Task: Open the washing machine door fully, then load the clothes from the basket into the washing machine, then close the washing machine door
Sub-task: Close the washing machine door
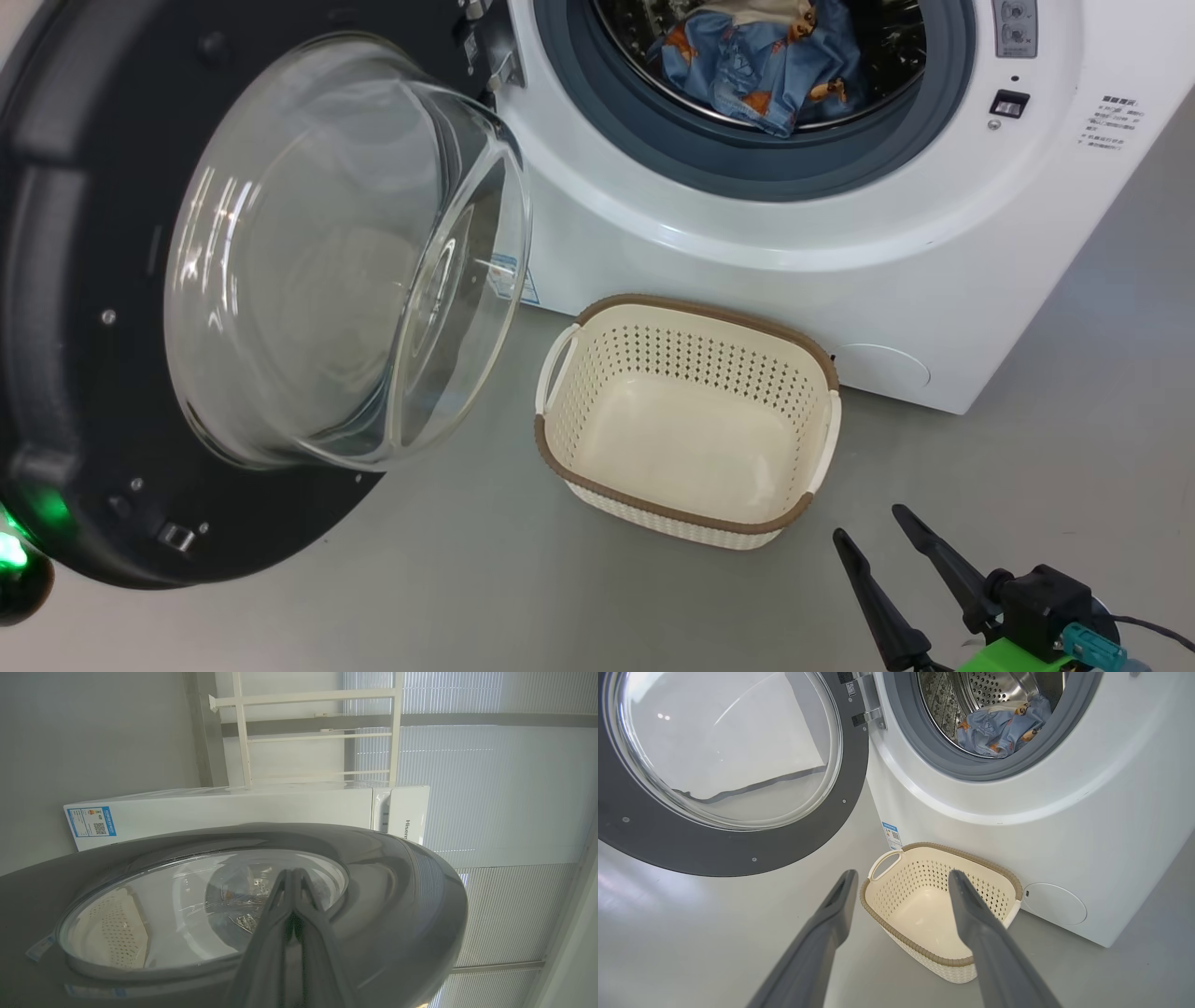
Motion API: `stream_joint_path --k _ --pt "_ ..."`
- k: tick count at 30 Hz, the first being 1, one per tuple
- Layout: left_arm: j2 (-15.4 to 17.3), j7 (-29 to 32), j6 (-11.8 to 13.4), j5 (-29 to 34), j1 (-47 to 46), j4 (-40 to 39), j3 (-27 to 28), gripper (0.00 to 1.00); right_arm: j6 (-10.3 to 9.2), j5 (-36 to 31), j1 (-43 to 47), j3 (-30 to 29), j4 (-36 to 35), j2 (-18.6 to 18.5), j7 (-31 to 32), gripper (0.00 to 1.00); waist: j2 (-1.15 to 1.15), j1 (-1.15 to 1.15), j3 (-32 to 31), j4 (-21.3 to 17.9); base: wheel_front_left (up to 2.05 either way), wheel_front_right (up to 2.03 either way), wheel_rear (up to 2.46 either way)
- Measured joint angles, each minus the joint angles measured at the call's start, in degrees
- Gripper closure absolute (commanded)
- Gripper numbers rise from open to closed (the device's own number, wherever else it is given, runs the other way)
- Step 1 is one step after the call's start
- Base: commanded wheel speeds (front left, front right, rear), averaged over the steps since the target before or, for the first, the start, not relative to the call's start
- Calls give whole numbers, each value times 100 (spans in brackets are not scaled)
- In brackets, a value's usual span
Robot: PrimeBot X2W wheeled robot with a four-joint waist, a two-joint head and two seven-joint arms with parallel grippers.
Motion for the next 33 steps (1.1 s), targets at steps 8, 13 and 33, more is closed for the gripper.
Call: stream_joint_path --k 8,13,33 --pt "-200 266 0 -70 449 -609 48 100 0 -1 20 -71 -3 156 1 0 0 0 -97 -54 0 0 0" --pt "-322 547 14 -177 760 -1068 -33 100 -1 -1 24 -138 -12 294 0 0 0 0 -166 -115 0 0 0" --pt "-1235 135 250 115 2350 -3973 -1697 100 -1 -1 187 -212 -11 744 1 0 0 0 -429 -706 0 0 0"
